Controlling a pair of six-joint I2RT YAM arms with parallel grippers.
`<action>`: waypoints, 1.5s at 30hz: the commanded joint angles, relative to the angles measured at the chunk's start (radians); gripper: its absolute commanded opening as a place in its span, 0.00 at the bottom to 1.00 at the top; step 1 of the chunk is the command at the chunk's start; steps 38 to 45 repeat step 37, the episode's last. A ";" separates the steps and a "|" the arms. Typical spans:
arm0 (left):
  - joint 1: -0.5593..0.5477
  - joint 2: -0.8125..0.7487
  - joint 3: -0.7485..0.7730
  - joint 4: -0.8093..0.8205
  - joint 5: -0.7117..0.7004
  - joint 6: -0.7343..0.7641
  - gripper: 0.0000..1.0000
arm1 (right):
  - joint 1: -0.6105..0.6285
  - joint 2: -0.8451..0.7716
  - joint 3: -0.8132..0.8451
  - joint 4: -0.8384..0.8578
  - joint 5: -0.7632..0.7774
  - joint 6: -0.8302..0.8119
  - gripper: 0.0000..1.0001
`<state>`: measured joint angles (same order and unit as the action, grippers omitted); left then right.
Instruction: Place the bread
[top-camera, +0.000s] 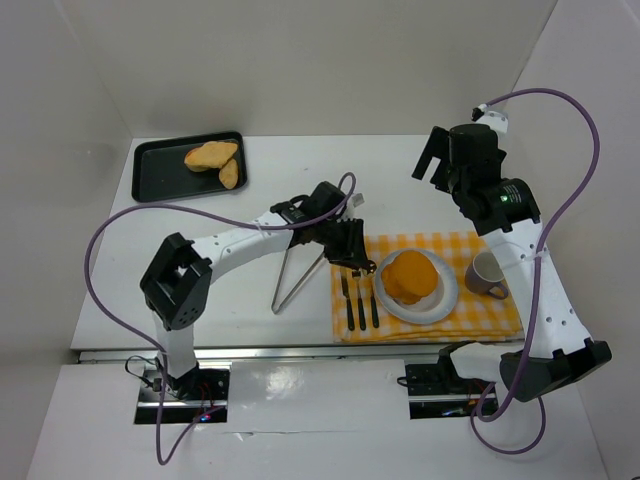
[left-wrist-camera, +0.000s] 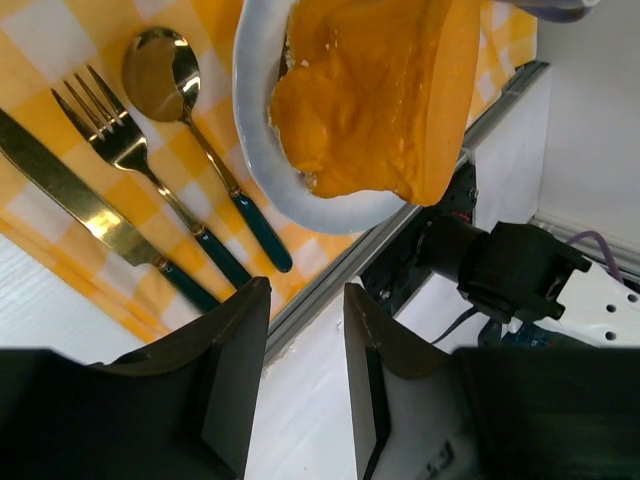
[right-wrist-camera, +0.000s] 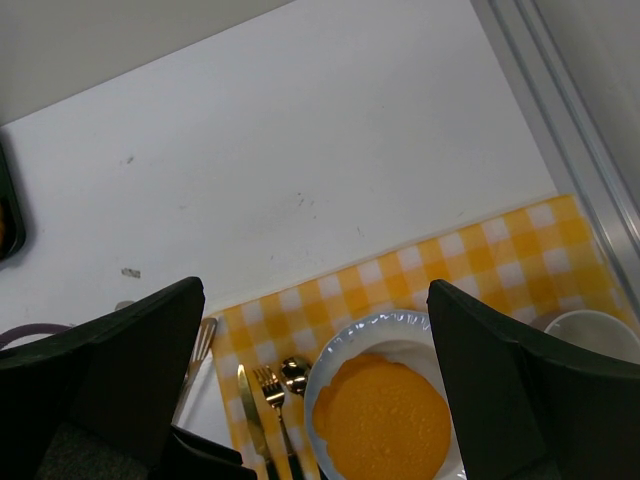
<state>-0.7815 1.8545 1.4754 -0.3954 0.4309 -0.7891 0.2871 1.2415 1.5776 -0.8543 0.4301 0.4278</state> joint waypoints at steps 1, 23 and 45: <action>-0.005 -0.032 0.006 0.084 0.050 -0.039 0.48 | -0.006 -0.027 0.019 0.018 0.013 -0.008 1.00; 0.163 -0.279 -0.184 -0.408 -0.621 0.087 0.85 | -0.006 0.004 -0.011 0.006 -0.047 -0.008 1.00; 0.293 -0.374 -0.213 -0.396 -0.570 0.128 0.85 | -0.006 0.116 -0.022 -0.045 -0.063 -0.003 1.00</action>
